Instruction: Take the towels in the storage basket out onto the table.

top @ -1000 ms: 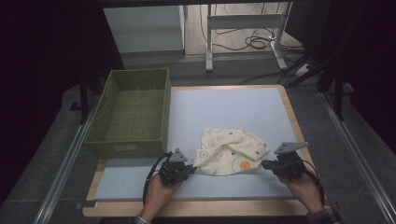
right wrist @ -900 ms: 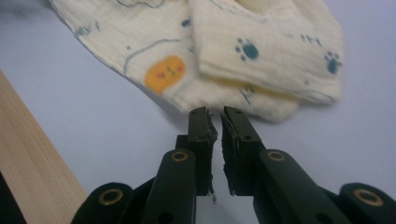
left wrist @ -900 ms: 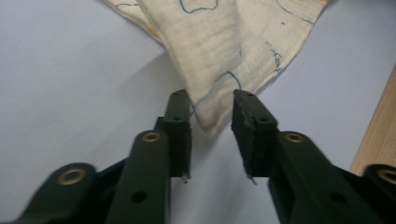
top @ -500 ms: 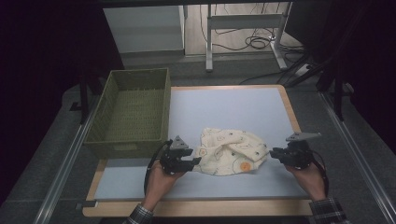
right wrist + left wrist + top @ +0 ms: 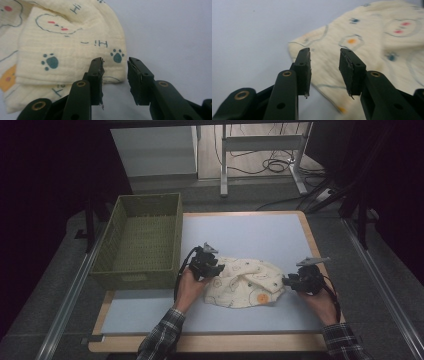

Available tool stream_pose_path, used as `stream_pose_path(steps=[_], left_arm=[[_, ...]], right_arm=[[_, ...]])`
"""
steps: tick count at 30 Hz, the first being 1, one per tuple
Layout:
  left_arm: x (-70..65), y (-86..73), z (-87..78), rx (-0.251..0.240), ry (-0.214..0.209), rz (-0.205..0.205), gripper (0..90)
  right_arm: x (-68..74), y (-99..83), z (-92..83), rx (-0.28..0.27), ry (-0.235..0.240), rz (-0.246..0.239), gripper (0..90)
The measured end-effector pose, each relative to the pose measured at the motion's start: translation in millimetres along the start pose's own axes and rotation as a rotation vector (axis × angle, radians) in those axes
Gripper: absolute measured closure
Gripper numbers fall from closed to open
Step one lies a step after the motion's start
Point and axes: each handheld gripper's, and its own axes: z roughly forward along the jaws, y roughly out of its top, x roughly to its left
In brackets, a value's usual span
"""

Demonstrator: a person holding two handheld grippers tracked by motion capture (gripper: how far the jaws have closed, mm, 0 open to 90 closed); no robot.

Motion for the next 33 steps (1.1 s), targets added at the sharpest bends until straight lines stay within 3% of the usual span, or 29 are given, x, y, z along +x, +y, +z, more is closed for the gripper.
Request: stream_pose_path(steps=[4,7,8,10,13,14,15,17,23,29,33], left_arm=[[9.4,2.4,19.8,0.036,0.035,-0.017,61.2],[13.5,-1.3,32.8,0.068,0.049,-0.016,60.3],[14.0,-4.0,35.2,0.056,0.048,-0.022,60.4],[14.9,-5.7,35.1,0.041,0.043,-0.030,64.0],[13.1,-5.9,34.7,0.043,0.009,-0.005,78.2],[12.3,-5.6,34.8,0.046,0.003,0.000,85.5],[10.4,-4.7,34.9,0.048,0.012,0.013,86.9],[9.7,-3.1,32.9,0.031,0.022,0.025,88.1],[17.8,7.5,20.7,-0.027,0.040,0.003,88.5],[27.3,21.0,11.5,-0.059,0.107,-0.007,88.4],[31.7,30.1,8.1,-0.070,0.146,-0.013,87.8]], right_arm=[[-1.0,-3.1,5.7,0.024,-0.013,-0.001,65.8],[-0.9,-5.1,6.5,0.021,-0.018,0.004,77.9],[-1.4,-5.5,6.4,0.021,-0.017,0.006,82.1],[-2.1,-5.6,5.7,0.024,-0.010,0.009,86.1],[-1.9,-4.7,3.4,0.019,-0.004,0.011,86.9],[-2.2,-3.1,1.2,0.011,-0.002,0.013,87.1],[-2.4,-1.9,-0.6,0.007,-0.002,0.015,87.2],[-3.8,3.1,-5.7,-0.013,-0.007,0.011,87.4],[-10.3,19.9,-17.0,-0.049,-0.017,0.010,87.6],[-22.0,40.7,-16.0,-0.070,-0.030,0.015,87.6],[-31.8,65.7,-13.4,-0.080,-0.049,0.027,87.6]])
